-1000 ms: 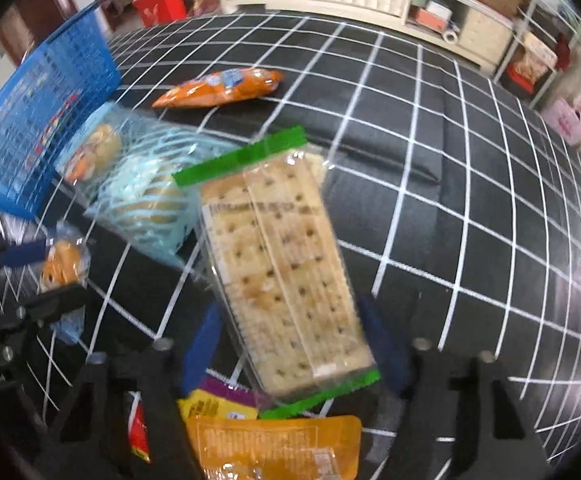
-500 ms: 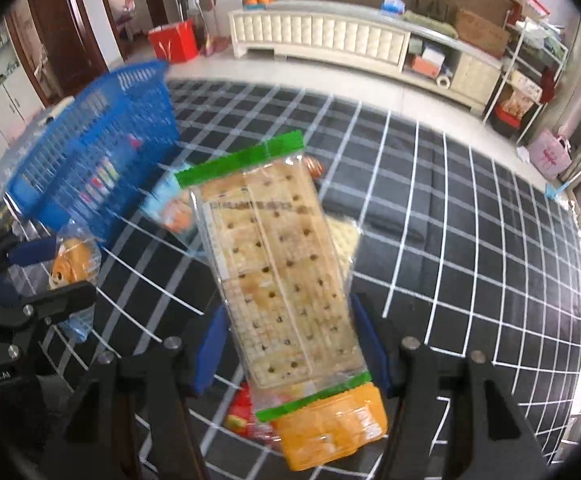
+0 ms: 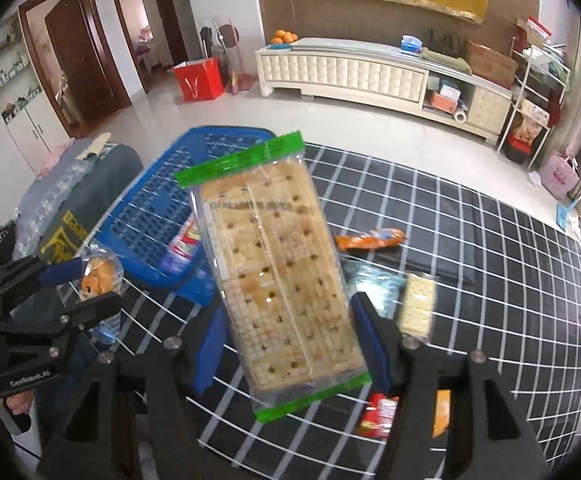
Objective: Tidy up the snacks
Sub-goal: 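Drop the cookie pouch into the basket with the left tool while the right tool carries the crackers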
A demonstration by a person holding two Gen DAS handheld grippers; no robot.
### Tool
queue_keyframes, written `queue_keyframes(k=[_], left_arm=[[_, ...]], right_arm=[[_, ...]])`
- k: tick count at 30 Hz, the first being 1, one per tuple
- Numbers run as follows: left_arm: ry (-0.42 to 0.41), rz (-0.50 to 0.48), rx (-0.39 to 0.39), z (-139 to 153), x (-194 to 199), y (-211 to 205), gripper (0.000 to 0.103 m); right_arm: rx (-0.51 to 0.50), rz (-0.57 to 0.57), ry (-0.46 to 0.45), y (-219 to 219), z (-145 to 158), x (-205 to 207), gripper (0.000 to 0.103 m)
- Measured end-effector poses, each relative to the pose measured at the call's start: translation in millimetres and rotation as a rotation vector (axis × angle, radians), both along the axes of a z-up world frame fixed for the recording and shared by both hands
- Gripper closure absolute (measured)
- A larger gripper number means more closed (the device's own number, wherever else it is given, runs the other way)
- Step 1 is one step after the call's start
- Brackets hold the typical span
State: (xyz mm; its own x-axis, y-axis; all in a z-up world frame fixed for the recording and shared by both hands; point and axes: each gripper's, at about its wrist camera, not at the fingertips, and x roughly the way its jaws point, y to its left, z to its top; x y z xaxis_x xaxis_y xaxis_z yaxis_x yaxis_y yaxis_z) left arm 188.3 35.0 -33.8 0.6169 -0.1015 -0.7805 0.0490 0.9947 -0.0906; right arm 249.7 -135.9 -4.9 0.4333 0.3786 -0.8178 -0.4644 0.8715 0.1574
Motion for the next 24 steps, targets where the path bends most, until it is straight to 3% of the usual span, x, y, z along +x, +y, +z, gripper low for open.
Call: queue_keyframes(k=[14, 17, 24], left_arm=[[-0.021, 0.027, 0.056, 28.6, 0.0, 91.9, 0.051], [-0.012, 0.027, 0.068, 27.9, 8.2, 101.0, 0.051], [0.016, 0.018, 0.015, 9.0, 34.1, 120.6, 0.051]], right_arm=[[-0.012, 0.011, 0.022, 73.4, 12.3, 3.4, 0.038], [-0.044, 0.02, 0.028, 89.6, 7.5, 10.7, 0.038], [-0.073, 0.033, 0.069, 118.5, -10.5, 24.6, 0.038]])
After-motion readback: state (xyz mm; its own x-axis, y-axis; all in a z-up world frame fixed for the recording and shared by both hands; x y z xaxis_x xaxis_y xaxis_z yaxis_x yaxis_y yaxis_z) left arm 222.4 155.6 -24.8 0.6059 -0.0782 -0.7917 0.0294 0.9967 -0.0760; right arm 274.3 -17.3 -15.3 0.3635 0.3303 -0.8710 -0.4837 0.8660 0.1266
